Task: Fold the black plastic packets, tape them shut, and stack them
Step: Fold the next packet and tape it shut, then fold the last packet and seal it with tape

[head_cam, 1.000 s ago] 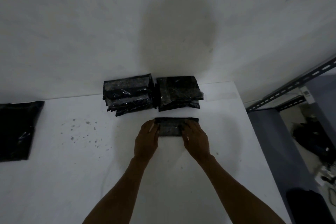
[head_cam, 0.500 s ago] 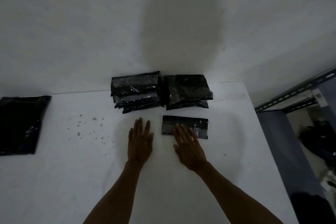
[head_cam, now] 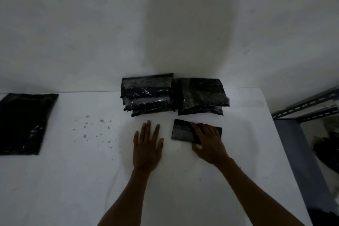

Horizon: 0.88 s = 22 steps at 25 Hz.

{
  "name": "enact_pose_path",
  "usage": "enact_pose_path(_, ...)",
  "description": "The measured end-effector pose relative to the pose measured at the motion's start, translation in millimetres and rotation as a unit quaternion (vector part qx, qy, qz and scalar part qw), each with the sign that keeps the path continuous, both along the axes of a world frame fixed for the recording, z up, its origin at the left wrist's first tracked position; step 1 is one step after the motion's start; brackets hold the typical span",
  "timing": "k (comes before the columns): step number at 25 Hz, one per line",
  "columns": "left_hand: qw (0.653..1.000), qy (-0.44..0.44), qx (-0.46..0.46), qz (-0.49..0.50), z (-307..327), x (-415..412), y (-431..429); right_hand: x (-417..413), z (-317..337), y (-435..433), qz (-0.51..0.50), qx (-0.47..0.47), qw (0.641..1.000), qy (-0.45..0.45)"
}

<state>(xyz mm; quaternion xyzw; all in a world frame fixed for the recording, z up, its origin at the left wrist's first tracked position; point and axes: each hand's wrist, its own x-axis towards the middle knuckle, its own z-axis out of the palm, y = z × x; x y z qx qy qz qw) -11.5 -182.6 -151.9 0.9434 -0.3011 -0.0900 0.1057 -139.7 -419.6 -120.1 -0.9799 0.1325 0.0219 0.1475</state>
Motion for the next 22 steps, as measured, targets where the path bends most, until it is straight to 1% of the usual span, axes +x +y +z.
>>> enact_pose_path(2,1.0,0.004,-0.005,0.0,1.3,0.9,1.3,0.6,13.5,2.7,0.023,0.016,0.999,-0.017)
enact_pose_path(3,1.0,0.007,-0.009,0.001,1.3,1.0,1.5,0.8,21.5,6.6,0.038,0.017,0.998,-0.042)
enact_pose_path(6,1.0,0.014,-0.016,0.002,2.5,1.0,1.2,9.7,53.3,10.2,0.07,0.017,0.984,-0.165)
enact_pose_path(8,1.0,0.013,-0.014,0.003,2.2,1.1,1.6,27.0,77.6,-5.2,0.043,-0.02,0.97,-0.24)
enact_pose_path(9,1.0,0.012,-0.011,0.005,2.2,1.1,1.7,39.5,88.5,-18.1,0.013,-0.047,0.966,-0.256)
enact_pose_path(11,1.0,0.015,-0.008,0.005,3.3,1.0,1.1,67.2,105.0,-45.3,-0.041,-0.087,0.962,-0.254)
enact_pose_path(12,1.0,0.016,-0.009,0.004,3.9,0.8,1.1,79.3,106.8,-55.9,-0.051,-0.1,0.964,-0.242)
enact_pose_path(15,1.0,0.018,-0.015,0.005,3.3,1.7,0.5,101.2,90.6,-68.6,-0.028,-0.133,0.979,-0.149)
enact_pose_path(17,1.0,0.022,-0.017,0.007,2.2,1.7,0.9,102.8,73.6,-67.0,-0.023,-0.14,0.984,-0.104)
enact_pose_path(19,1.0,0.021,-0.019,0.01,0.8,1.0,0.4,99.8,64.4,-62.8,-0.03,-0.119,0.988,-0.095)
enact_pose_path(22,1.0,0.013,-0.02,0.011,-0.2,1.5,0.2,101.1,64.7,-52.5,-0.042,-0.093,0.988,-0.118)
